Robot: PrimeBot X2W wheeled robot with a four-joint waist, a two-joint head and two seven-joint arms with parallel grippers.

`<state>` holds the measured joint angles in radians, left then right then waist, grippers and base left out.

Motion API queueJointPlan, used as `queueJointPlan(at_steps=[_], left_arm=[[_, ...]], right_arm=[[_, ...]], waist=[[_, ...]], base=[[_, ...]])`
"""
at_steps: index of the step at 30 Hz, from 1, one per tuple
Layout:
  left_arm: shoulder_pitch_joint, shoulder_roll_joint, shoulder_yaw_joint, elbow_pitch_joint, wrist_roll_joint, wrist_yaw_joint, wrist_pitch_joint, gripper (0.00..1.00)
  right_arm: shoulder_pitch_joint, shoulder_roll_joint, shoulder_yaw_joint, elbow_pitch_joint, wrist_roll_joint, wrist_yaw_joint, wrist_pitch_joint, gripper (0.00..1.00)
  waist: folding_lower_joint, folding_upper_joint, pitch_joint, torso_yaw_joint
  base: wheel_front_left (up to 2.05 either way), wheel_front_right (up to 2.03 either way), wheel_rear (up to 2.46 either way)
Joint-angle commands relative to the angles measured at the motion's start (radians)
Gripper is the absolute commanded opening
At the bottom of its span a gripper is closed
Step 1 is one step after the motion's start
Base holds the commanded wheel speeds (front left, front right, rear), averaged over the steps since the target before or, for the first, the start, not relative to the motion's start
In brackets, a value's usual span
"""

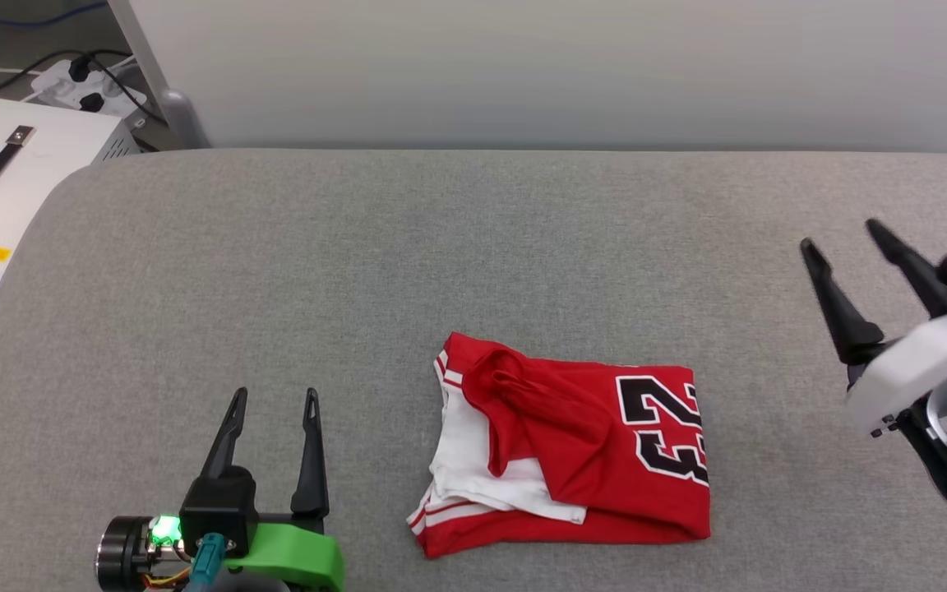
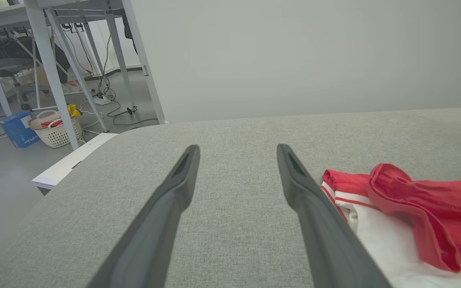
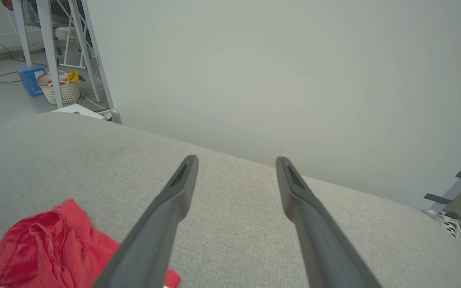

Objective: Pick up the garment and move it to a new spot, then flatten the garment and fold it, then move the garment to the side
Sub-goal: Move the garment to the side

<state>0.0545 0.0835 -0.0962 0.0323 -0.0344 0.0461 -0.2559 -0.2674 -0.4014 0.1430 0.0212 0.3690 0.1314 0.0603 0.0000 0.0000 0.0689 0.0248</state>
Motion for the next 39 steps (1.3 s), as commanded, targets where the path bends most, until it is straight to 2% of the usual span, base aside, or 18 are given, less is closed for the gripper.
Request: queueJointPlan(at_steps=[1,3,7,13,18,27,32,33,35,39], left_arm=[[-0.022,-0.004,-0.001,0.001,0.005,-0.008,-0.006,1.00],[-0.029,-0.005,-0.002,0.001,0.003,-0.009,-0.006,1.00],[-0.042,-0.008,-0.002,0.000,0.002,-0.008,-0.006,1.00],[-0.072,-0.012,-0.010,0.002,0.000,-0.013,-0.006,1.00],[-0.096,-0.016,-0.018,0.001,0.002,-0.013,-0.006,1.00],[-0.138,-0.019,-0.034,0.008,0.015,-0.011,-0.006,1.00],[-0.151,-0.022,-0.040,0.014,0.009,-0.008,-0.006,1.00],[-0.153,-0.023,-0.041,0.015,0.008,-0.007,-0.006,1.00],[-0.154,-0.024,-0.041,0.017,0.005,-0.006,-0.006,1.00],[-0.149,-0.025,-0.041,0.020,0.001,-0.003,-0.006,1.00]], right_arm=[[-0.025,-0.029,0.034,0.015,0.066,-0.001,0.091,1.00],[-0.047,-0.069,0.078,0.029,0.167,-0.001,0.231,1.00],[-0.061,-0.119,0.133,0.057,0.328,-0.001,0.437,1.00],[-0.034,-0.119,0.173,0.116,0.495,-0.001,0.608,1.00],[-0.032,-0.103,0.217,0.163,0.543,-0.001,0.651,1.00],[-0.054,-0.057,0.334,0.250,0.575,-0.001,0.644,1.00],[-0.070,-0.050,0.414,0.277,0.559,-0.001,0.572,1.00],[-0.073,-0.053,0.425,0.279,0.555,-0.001,0.556,0.46],[-0.085,-0.059,0.440,0.281,0.554,-0.001,0.512,0.00],[-0.124,-0.080,0.461,0.283,0.544,-0.001,0.415,0.00]], waist=[[0.0000,0.0000,0.012,0.007],[0.0000,0.0000,0.020,0.013],[0.0000,0.0000,0.040,0.022],[0.0000,0.0000,0.075,0.047],[0.0000,0.0000,0.104,0.068],[0.0000,0.0000,0.155,0.094],[0.0000,0.0000,0.161,0.103],[0.0000,0.0000,0.160,0.104],[0.0000,0.0000,0.158,0.105],[0.0000,0.0000,0.144,0.104]], base=[[0.00,0.00,0.00],[0.00,0.00,0.00],[0.00,0.00,0.00],[0.00,0.00,0.00],[0.00,0.00,0.00],[0.00,0.00,0.00],[0.00,0.00,0.00],[0.00,0.00,0.00],[0.00,0.00,0.00],[0.00,0.00,0.00]])
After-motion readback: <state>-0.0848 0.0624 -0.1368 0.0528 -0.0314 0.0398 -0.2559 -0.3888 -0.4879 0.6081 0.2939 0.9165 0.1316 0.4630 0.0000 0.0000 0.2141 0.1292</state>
